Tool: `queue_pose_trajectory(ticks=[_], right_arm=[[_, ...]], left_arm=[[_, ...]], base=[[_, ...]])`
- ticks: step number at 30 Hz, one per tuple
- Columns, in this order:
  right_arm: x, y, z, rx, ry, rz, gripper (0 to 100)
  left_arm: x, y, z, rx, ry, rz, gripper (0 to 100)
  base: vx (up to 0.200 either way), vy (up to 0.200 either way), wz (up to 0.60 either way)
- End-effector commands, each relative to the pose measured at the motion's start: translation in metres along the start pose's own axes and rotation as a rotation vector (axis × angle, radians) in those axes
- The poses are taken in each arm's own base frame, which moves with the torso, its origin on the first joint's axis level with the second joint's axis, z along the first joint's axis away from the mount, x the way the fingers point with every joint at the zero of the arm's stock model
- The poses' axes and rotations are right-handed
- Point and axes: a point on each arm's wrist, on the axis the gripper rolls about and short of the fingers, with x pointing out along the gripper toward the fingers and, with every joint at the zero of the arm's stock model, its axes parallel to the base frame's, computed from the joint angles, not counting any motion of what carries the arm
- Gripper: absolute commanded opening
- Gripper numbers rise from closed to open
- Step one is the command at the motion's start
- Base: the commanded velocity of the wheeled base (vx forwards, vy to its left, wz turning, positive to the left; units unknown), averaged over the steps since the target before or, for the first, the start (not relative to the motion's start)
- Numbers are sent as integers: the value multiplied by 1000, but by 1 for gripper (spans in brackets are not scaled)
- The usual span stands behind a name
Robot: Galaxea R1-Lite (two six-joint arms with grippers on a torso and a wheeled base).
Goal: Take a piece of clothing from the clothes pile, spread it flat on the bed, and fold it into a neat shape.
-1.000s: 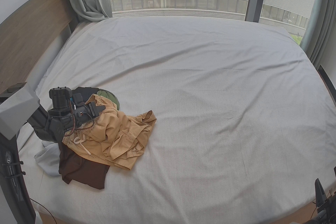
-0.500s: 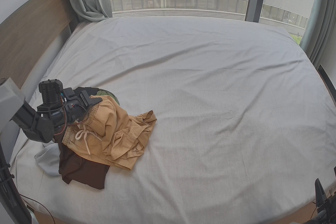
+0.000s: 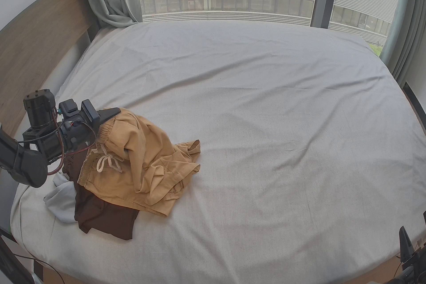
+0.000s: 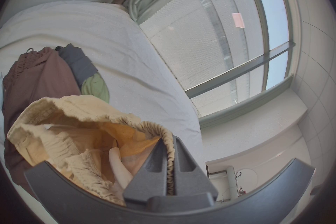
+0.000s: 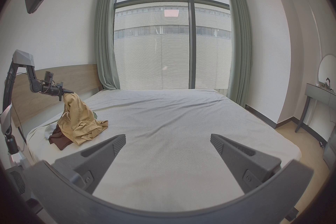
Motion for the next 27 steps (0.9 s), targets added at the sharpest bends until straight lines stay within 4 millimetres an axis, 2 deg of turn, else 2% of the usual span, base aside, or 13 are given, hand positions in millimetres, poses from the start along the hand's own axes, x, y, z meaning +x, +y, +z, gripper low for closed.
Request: queue_pose_trajectory(ticks=[1, 9, 18, 19, 27], right_arm=[[1, 0, -5, 0, 13, 0, 100], [1, 0, -5, 0, 13, 0, 100], [1, 0, -5, 0, 13, -2, 100], [1, 0, -5, -2, 13, -2, 100], [1, 0, -5, -2, 10, 0, 100]], left_arm=[[-7, -9, -1, 20, -4, -35, 0], [-13, -17, -2, 90, 17, -174, 0], [-20, -24, -3, 136, 5, -215, 0], [-21, -24, -11, 149, 20, -229, 0], [-13, -34, -33, 196, 49, -322, 0]], base=[[0, 0, 0], [0, 0, 0], [0, 0, 0], [0, 0, 0], [0, 0, 0]])
